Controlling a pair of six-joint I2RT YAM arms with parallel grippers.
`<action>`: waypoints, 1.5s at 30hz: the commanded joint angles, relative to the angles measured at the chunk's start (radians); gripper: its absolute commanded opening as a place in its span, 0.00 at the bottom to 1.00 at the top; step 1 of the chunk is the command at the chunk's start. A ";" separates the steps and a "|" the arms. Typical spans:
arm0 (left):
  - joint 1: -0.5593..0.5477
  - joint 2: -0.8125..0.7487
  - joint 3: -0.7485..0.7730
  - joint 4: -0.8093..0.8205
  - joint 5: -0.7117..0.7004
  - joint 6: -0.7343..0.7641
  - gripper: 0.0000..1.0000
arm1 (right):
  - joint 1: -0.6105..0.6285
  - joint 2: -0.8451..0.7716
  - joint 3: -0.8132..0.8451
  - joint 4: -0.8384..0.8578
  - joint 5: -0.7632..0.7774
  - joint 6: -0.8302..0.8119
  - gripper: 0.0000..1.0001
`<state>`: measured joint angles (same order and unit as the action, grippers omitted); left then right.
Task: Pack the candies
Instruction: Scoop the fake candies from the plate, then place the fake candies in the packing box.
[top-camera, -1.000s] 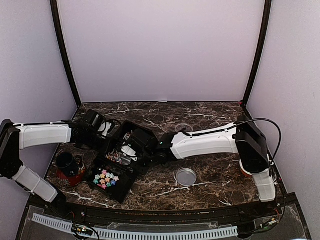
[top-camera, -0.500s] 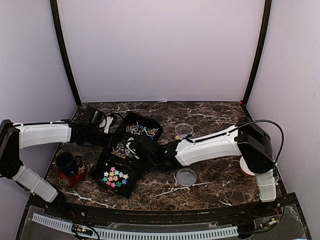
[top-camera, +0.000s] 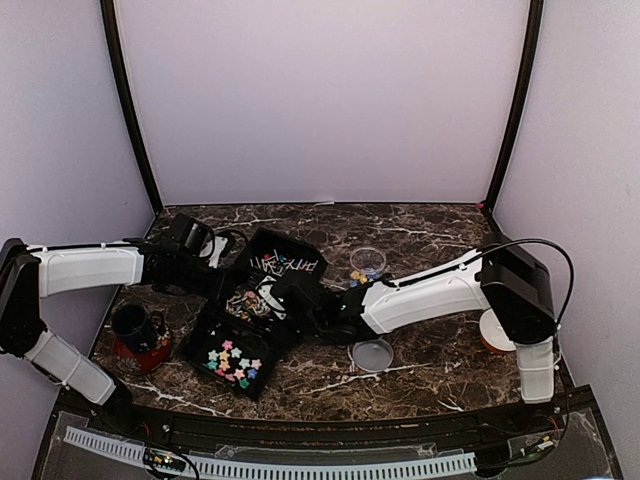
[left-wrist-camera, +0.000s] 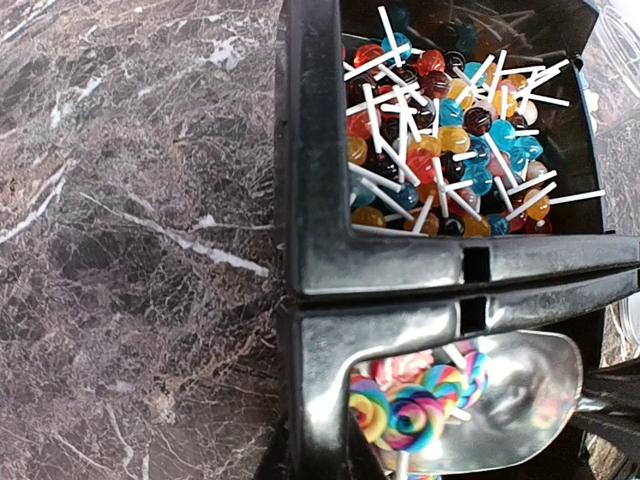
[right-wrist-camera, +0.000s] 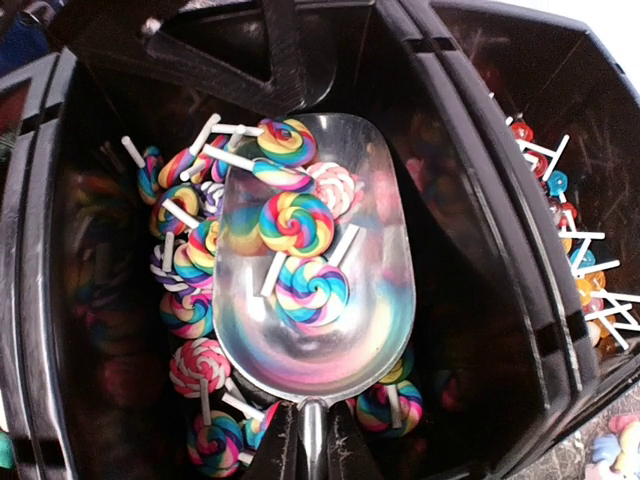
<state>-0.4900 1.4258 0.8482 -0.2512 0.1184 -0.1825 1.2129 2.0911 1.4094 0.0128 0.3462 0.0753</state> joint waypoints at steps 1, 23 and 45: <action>0.001 -0.039 0.061 0.033 0.152 -0.054 0.00 | -0.051 -0.051 -0.050 0.061 -0.023 0.003 0.00; 0.012 -0.030 0.070 0.000 0.129 -0.058 0.00 | -0.068 -0.232 -0.229 0.101 -0.109 -0.034 0.00; 0.014 -0.021 0.078 -0.018 0.124 -0.060 0.00 | -0.099 -0.551 -0.335 -0.025 -0.128 -0.108 0.00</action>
<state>-0.4805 1.4303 0.8684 -0.3321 0.1768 -0.2146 1.1423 1.6333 1.0889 0.0196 0.1772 -0.0216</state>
